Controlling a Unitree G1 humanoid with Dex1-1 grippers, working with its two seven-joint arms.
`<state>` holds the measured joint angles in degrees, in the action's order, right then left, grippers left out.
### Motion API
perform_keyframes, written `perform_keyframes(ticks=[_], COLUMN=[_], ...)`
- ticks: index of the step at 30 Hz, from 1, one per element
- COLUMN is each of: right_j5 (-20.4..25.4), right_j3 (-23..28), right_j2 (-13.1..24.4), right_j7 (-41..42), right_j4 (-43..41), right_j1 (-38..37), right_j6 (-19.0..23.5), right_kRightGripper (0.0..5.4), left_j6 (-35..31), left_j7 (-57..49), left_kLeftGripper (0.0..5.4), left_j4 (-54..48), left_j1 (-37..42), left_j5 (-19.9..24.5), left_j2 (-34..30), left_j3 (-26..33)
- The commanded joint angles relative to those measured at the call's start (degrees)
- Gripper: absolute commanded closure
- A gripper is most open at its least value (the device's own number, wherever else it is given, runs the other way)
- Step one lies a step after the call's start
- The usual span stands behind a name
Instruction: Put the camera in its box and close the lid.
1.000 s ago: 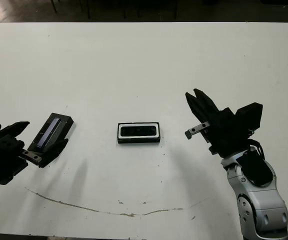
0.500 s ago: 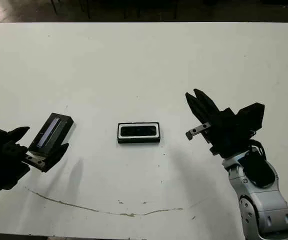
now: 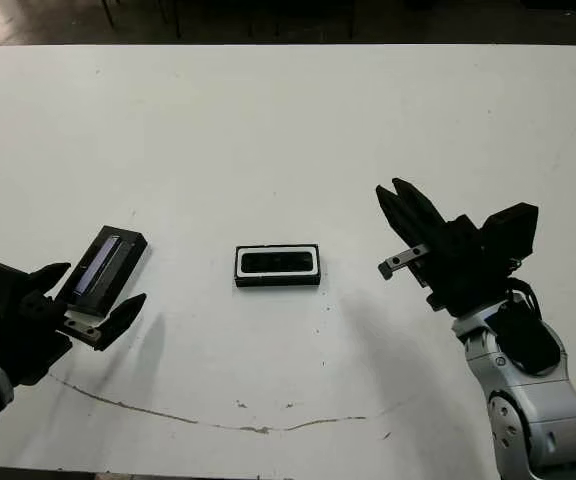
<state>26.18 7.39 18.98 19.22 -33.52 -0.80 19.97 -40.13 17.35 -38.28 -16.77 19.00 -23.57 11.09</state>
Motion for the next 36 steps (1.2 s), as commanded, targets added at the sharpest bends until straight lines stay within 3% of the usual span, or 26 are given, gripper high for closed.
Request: perform_keyframes(ticks=[1, 17, 21, 26, 30, 36], right_j5=[0.24, 1.02, 1.39, 2.15, 2.25, 2.32], right_j3=[0.48, 1.05, 1.13, 1.32, 1.47, 1.63], right_j2=[1.14, 2.06, 2.02, 2.07, 2.27, 2.47], right_j7=[1.2, 1.35, 1.93, 2.09, 1.73, 1.82], right_j4=[0.65, 0.86, 1.34, 0.98, 0.64, 0.69], right_j1=[-0.91, -1.0, -0.92, -1.01, -1.3, -1.37], right_j6=[0.57, 1.58, 1.16, 1.81, 2.1, 2.26], right_kRightGripper=[5.4, 5.4, 5.4, 5.4, 5.4, 5.4], left_j6=[0.36, 4.3, 6.59, 1.39, -5.96, -6.26], left_j7=[-0.72, -0.84, 0.07, 0.38, -1.88, -2.16], left_kLeftGripper=[0.03, 0.03, 0.03, 0.03, 0.65, 2.05], left_j4=[2.26, 7.23, 8.23, 7.68, 6.22, 6.44], left_j1=[-0.92, -0.91, -0.98, -0.46, 0.68, 0.01], left_j5=[-0.09, -0.72, -2.77, 0.17, 4.12, 5.14], left_j2=[1.31, 2.23, 0.99, 0.85, 2.53, 3.65], left_j3=[0.42, 0.62, -0.51, 0.39, 2.35, 2.16])
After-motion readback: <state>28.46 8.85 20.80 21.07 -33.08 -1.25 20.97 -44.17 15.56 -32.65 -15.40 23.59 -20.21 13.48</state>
